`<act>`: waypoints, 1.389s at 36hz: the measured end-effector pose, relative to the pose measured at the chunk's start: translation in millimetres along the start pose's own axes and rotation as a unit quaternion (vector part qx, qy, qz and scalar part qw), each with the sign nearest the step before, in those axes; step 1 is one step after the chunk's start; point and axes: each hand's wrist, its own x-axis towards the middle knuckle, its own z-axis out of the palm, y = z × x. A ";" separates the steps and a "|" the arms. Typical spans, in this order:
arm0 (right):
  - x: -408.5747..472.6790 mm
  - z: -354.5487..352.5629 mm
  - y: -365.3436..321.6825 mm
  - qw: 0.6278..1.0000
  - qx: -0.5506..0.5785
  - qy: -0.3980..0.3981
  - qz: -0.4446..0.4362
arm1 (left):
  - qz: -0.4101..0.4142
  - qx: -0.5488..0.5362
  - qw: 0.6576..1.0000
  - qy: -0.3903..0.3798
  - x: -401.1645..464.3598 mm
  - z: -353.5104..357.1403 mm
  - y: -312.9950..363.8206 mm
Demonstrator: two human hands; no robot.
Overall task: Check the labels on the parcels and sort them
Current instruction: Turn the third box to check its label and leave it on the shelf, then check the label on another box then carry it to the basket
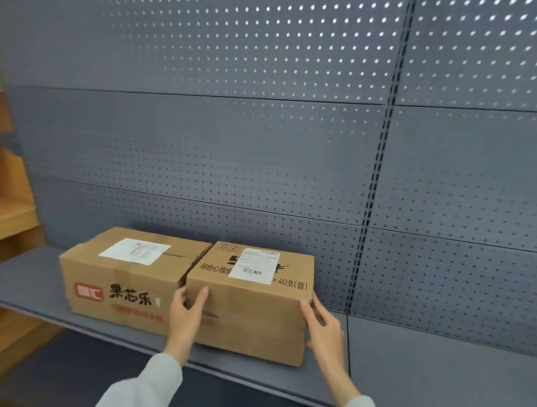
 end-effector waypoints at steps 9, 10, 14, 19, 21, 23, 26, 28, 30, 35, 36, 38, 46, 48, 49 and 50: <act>-7.6 15.5 1.4 1.000 -0.014 0.005 -0.003 | 0.048 -0.013 0.995 0.082 -11.2 4.2 -24.0; -9.0 16.9 1.3 1.000 -0.015 0.005 -0.001 | 0.053 -0.005 0.995 0.086 -13.7 4.5 -25.2; -11.8 21.0 2.8 1.000 -0.017 0.002 0.001 | 0.065 0.029 0.991 0.112 -22.7 6.3 -25.0; -10.6 21.9 2.6 1.000 -0.018 -0.010 0.010 | 0.088 0.035 0.989 0.114 -28.2 7.3 -24.6; -10.3 19.4 -0.2 0.999 -0.027 -0.030 0.018 | 0.095 0.029 0.990 0.103 -29.3 7.7 -24.7; -8.7 13.0 -4.4 0.997 -0.050 -0.052 0.029 | 0.094 0.016 0.992 0.079 -30.6 8.4 -26.2; -4.6 -0.8 -8.1 0.994 -0.086 -0.061 0.040 | 0.095 0.010 0.995 0.019 -34.3 11.2 -25.6; -2.8 -13.2 -10.4 0.993 -0.097 -0.060 0.039 | 0.106 0.007 0.994 -0.014 -39.4 16.5 -21.9; -0.5 -25.1 -12.0 0.992 -0.104 -0.057 0.036 | 0.116 0.000 0.993 -0.039 -44.9 23.4 -16.9; -3.6 -58.5 -17.7 0.992 -0.113 -0.054 0.023 | 0.122 0.006 0.987 -0.101 -50.9 48.9 -8.9; -4.4 -66.8 -17.8 0.992 -0.113 -0.052 0.021 | 0.127 0.010 0.985 -0.113 -53.7 56.1 -6.9; -6.6 -82.3 -18.9 0.992 -0.118 -0.049 0.016 | 0.133 0.014 0.982 -0.130 -60.8 69.9 -2.3; -17.1 -166.7 -13.6 0.991 -0.133 -0.005 0.003 | 0.155 0.021 0.962 -0.226 -108.1 142.2 2.0; -22.7 -197.1 -12.5 0.990 -0.140 0.010 0.001 | 0.157 0.032 0.955 -0.250 -124.7 168.0 0.9; -24.0 -205.8 -12.5 0.989 -0.145 0.020 -0.005 | 0.154 0.034 0.953 -0.259 -129.0 175.6 0.7; -27.4 -222.2 -12.5 0.988 -0.148 0.032 -0.010 | 0.155 0.037 0.950 -0.269 -136.6 189.8 -0.3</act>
